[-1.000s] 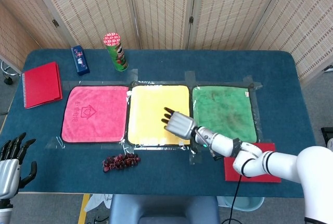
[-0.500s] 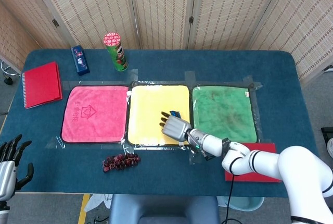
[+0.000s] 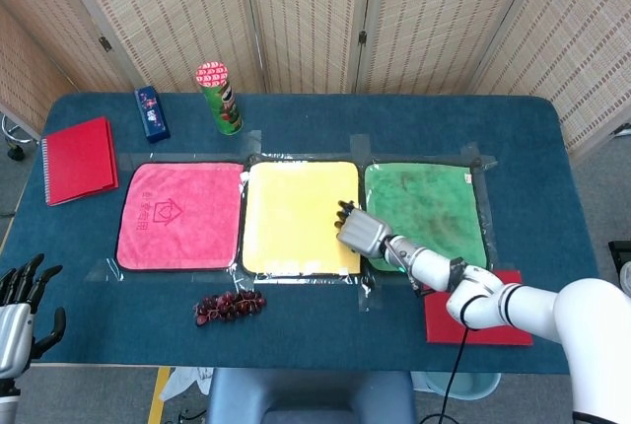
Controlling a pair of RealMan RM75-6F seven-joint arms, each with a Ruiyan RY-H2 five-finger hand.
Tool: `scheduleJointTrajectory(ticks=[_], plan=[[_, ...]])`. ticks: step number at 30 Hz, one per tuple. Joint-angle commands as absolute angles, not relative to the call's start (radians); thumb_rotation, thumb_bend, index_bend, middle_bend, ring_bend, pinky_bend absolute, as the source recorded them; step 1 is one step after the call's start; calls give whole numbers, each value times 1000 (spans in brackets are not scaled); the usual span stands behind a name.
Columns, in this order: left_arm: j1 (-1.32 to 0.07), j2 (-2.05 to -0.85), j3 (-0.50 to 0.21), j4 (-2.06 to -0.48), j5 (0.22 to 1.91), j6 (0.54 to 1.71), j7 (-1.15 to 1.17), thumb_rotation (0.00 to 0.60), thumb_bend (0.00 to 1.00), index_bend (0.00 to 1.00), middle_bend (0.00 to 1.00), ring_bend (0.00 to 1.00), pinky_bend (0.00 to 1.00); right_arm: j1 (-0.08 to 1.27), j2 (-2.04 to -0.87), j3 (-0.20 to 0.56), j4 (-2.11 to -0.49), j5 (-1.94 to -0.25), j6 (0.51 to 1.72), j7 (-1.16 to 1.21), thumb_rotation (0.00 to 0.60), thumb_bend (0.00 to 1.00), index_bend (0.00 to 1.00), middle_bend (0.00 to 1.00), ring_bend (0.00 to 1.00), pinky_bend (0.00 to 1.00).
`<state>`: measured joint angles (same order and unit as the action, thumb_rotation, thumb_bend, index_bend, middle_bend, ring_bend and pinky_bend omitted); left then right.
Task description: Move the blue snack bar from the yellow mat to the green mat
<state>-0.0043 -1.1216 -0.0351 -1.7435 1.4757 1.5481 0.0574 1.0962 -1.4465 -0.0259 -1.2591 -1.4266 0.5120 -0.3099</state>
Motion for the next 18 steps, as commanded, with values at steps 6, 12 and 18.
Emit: scheduleJointTrajectory(ticks=[6, 12, 18], plan=[[-7, -1122, -36, -1742, 1473, 1543, 58, 600, 590, 191, 70, 83, 6, 1031, -1351, -59, -1310, -1442, 577, -270, 600, 197, 426, 268, 140, 0], [-8, -1119, -37, -1743, 1474, 1541, 57, 600, 590, 191, 70, 83, 6, 990, -1242, -79, -1373, -1442, 607, -261, 600, 197, 433, 280, 162, 0], [-8, -1121, -35, -1749, 1478, 1543, 60, 600, 590, 191, 70, 83, 6, 990, -1241, -35, -1395, -1450, 650, -251, 600, 197, 434, 279, 167, 0]])
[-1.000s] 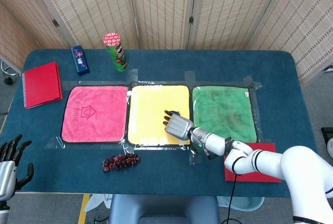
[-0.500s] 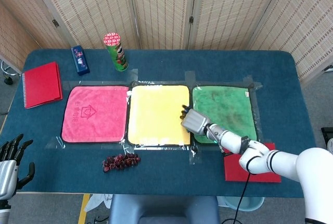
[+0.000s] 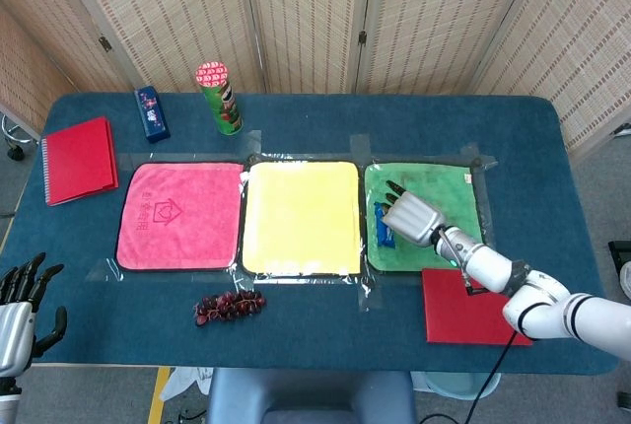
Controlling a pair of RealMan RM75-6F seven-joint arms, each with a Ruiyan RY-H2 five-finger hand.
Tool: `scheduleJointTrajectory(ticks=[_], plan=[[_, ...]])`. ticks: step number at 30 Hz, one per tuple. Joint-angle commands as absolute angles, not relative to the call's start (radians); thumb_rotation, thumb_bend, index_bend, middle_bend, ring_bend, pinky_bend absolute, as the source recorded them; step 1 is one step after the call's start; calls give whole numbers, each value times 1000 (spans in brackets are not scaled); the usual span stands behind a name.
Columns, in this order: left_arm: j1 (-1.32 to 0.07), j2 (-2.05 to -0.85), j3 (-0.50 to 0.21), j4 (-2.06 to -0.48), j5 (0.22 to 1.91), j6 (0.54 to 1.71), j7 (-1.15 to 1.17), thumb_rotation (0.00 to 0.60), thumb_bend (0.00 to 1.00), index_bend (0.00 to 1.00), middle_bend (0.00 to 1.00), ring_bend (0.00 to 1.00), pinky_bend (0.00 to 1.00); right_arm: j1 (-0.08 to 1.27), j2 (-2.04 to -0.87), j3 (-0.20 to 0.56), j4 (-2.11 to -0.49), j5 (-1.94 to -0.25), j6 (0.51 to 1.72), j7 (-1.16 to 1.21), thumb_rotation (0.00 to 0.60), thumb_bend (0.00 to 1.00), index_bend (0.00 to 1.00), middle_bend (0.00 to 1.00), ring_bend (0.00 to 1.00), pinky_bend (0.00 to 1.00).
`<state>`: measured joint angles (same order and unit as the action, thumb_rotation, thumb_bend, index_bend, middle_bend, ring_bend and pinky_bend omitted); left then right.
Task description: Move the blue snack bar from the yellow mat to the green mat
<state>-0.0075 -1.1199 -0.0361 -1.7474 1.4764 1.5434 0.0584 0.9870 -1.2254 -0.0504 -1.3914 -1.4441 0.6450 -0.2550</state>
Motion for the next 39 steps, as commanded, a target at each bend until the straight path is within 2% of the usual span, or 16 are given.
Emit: scheduleJointTrajectory(ticks=[1, 10, 19, 24, 39], plan=[[-7, -1121, -34, -1750, 1480, 1543, 62, 600, 591, 191, 70, 83, 6, 994, -1254, -31, -1391, -1452, 646, -251, 600, 197, 434, 277, 167, 0], [11, -1104, -29, -1758, 1478, 1564, 55, 600, 591, 191, 70, 83, 6, 1048, -1400, 4, -1296, -1432, 571, -290, 600, 197, 435, 244, 146, 0], [9, -1104, -24, -1757, 1481, 1554, 47, 600, 591, 191, 70, 82, 6, 1052, -1439, -11, -1250, -1400, 525, -331, 600, 198, 434, 244, 146, 0], [8, -1106, -26, -1755, 1483, 1554, 45, 600, 590, 191, 70, 81, 6, 1041, -1429, -23, -1250, -1397, 528, -341, 600, 197, 435, 248, 146, 0], [-11, -1115, -36, -1748, 1486, 1538, 50, 600, 591, 190, 69, 80, 6, 930, -1297, -91, -1297, -1400, 601, -314, 600, 197, 435, 263, 145, 0]])
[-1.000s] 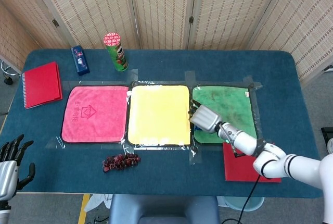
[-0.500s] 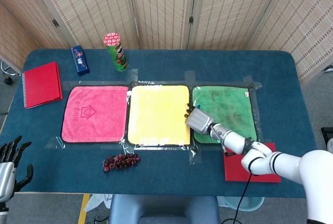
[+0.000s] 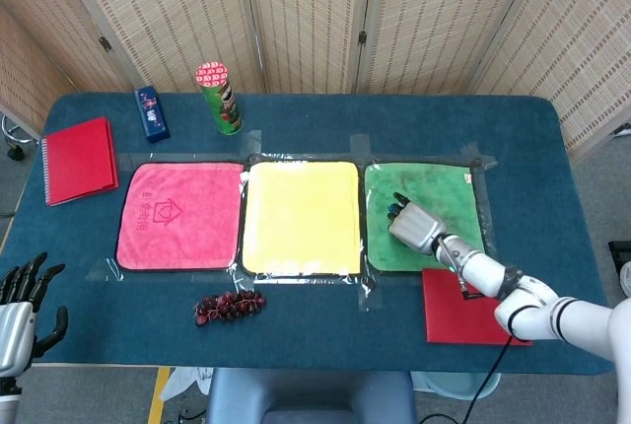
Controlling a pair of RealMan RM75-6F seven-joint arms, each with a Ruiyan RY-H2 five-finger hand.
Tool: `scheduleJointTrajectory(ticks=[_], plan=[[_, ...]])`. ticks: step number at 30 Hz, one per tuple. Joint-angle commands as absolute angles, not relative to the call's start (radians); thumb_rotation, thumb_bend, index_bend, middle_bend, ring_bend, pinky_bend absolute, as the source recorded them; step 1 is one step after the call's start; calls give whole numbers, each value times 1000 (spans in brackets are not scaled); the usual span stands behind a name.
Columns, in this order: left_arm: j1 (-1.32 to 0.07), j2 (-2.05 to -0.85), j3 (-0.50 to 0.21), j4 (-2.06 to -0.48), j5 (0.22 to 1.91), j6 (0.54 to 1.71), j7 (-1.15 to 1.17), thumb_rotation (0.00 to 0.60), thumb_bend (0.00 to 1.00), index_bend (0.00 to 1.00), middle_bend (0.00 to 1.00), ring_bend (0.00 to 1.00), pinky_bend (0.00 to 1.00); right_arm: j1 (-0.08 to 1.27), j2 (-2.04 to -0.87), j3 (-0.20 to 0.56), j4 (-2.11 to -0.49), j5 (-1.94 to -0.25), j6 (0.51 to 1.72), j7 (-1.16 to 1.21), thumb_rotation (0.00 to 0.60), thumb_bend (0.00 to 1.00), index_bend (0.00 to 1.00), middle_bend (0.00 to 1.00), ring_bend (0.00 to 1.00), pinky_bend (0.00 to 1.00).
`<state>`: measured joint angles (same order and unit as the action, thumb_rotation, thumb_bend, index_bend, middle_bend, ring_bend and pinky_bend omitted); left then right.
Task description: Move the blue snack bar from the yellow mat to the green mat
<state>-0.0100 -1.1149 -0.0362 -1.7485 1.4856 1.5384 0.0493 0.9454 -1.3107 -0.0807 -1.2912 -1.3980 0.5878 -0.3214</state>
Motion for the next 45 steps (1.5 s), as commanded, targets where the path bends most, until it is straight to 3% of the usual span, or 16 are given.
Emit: scheduleJointTrajectory(ticks=[1, 10, 16, 25, 29, 34, 45], plan=[[-12, -1116, -37, -1748, 1486, 1537, 50, 600, 591, 191, 69, 80, 6, 919, -1286, -96, -1301, -1404, 611, -311, 600, 197, 435, 263, 145, 0], [-26, -1122, -45, -1749, 1491, 1529, 58, 600, 591, 190, 70, 79, 6, 834, -1193, -86, -1388, -1417, 747, -262, 600, 197, 429, 244, 149, 0], [-38, -1125, -51, -1750, 1484, 1516, 68, 600, 591, 190, 69, 78, 6, 701, -1093, -55, -1571, -1336, 935, -247, 600, 197, 243, 135, 122, 0], [-51, -1133, -64, -1761, 1471, 1512, 91, 600, 591, 189, 70, 78, 6, 433, -977, -75, -1727, -1370, 1304, -162, 600, 197, 7, 35, 84, 0], [-51, -1140, -72, -1770, 1470, 1526, 105, 600, 591, 184, 70, 76, 6, 326, -976, -94, -1731, -1410, 1433, -116, 600, 197, 0, 0, 9, 0], [-50, -1145, -69, -1781, 1481, 1538, 116, 600, 590, 176, 70, 76, 6, 208, -1000, -120, -1713, -1458, 1550, -67, 600, 197, 0, 0, 0, 0], [-49, -1156, -61, -1788, 1498, 1545, 123, 600, 591, 176, 70, 76, 6, 101, -1062, -115, -1633, -1563, 1653, 15, 600, 197, 0, 0, 1, 0]])
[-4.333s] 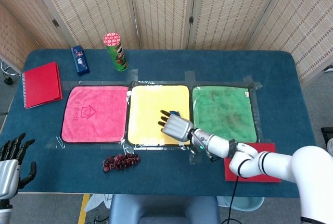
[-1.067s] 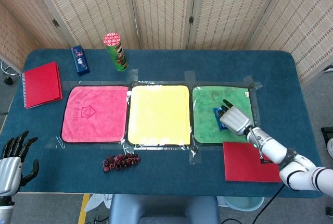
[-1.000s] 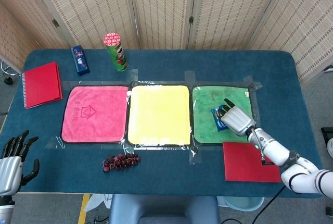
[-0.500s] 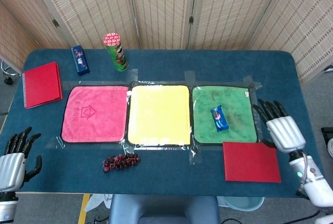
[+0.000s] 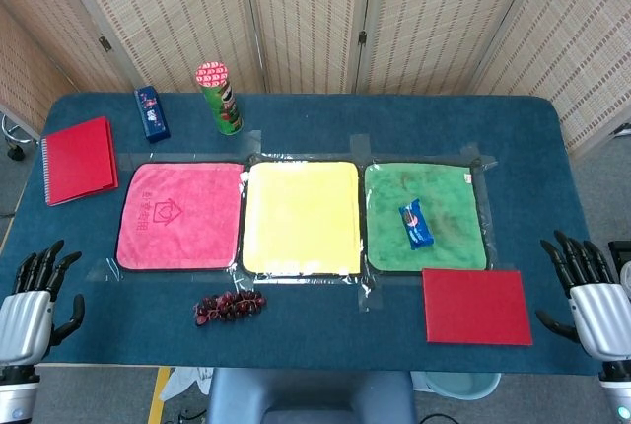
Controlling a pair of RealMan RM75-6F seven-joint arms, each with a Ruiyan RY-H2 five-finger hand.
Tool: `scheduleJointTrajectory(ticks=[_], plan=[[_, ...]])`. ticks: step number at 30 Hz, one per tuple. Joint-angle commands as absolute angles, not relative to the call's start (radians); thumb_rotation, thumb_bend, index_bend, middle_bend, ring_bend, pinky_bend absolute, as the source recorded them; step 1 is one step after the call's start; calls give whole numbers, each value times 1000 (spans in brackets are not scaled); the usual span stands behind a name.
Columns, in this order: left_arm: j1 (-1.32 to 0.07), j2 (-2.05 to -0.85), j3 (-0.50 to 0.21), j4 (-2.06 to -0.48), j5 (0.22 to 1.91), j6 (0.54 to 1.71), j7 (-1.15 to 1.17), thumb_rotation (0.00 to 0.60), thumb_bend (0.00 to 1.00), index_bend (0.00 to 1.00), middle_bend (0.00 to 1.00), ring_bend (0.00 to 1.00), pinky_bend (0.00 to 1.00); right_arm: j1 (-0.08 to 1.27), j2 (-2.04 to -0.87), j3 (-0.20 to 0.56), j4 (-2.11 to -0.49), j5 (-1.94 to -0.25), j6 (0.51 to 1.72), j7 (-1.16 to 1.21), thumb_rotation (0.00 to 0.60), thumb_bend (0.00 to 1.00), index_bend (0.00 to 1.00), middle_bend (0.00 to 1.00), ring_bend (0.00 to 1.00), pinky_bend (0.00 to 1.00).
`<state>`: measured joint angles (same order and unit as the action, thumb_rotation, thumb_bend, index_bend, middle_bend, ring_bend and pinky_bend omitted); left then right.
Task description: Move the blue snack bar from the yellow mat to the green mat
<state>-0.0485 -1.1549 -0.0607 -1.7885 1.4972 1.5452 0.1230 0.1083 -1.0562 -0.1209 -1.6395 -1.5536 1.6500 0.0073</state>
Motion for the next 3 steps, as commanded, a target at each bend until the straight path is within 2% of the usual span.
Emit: scheduleJointTrajectory(ticks=[1, 3], plan=[[-50, -1157, -61, -1788, 1498, 1544, 123, 600, 590, 176, 69, 75, 6, 99, -1062, -112, -1632, -1564, 1651, 15, 600, 197, 0, 0, 2, 0], [-51, -1158, -62, -1787, 1497, 1543, 121, 600, 590, 176, 69, 76, 6, 95, -1061, -107, -1631, -1565, 1643, 11, 600, 197, 0, 0, 3, 0]])
